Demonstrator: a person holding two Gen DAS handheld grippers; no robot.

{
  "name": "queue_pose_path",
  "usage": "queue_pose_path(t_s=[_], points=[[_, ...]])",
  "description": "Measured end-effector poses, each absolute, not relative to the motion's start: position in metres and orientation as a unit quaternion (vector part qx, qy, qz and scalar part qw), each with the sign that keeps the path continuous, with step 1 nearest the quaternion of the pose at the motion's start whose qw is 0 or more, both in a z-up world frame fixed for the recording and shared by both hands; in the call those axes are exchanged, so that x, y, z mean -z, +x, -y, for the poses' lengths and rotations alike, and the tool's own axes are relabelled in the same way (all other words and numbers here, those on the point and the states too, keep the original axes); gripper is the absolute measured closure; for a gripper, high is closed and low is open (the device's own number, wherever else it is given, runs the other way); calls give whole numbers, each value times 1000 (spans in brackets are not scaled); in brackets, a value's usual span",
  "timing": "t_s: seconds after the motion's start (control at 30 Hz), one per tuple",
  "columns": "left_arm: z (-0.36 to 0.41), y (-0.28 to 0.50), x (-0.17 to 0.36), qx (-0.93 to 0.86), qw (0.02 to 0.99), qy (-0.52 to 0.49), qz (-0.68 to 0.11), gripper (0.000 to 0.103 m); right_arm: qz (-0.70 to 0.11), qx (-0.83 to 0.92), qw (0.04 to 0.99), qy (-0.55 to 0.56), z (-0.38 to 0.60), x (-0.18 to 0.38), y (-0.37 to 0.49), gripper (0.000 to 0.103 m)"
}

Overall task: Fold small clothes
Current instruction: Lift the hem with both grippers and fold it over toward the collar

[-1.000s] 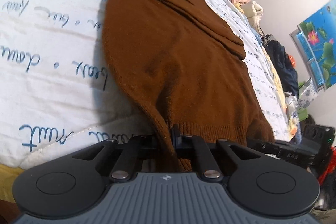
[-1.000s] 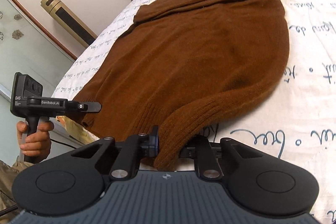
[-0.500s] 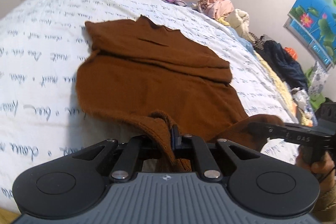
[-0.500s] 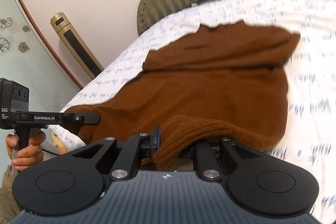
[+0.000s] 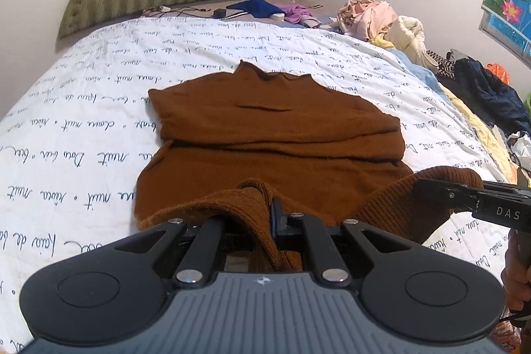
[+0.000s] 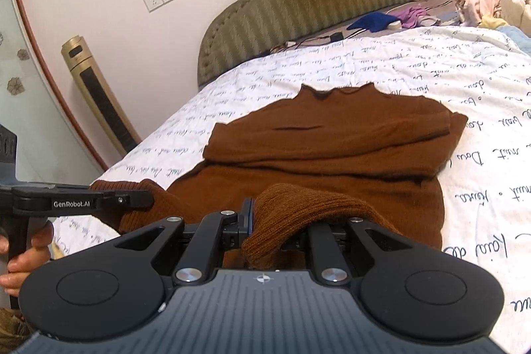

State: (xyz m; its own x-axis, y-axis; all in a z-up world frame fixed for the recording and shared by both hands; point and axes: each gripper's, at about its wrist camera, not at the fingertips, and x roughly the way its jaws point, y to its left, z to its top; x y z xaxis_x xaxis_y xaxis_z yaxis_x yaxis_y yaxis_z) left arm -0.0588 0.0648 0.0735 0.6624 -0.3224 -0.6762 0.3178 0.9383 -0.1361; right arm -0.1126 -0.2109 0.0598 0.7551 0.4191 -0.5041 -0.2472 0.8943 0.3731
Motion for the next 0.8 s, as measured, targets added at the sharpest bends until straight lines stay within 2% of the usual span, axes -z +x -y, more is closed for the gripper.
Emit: queue_pose_path(t_s=[0.47,0.8], points=[[-66,-43,-92,132,933,-4,-336,95,-251,-124,951,132,216,-73,-103,86],[-58,-2,-106,105,947,10,-303,95,-218,-102,961,134,224,-83,-64,86]])
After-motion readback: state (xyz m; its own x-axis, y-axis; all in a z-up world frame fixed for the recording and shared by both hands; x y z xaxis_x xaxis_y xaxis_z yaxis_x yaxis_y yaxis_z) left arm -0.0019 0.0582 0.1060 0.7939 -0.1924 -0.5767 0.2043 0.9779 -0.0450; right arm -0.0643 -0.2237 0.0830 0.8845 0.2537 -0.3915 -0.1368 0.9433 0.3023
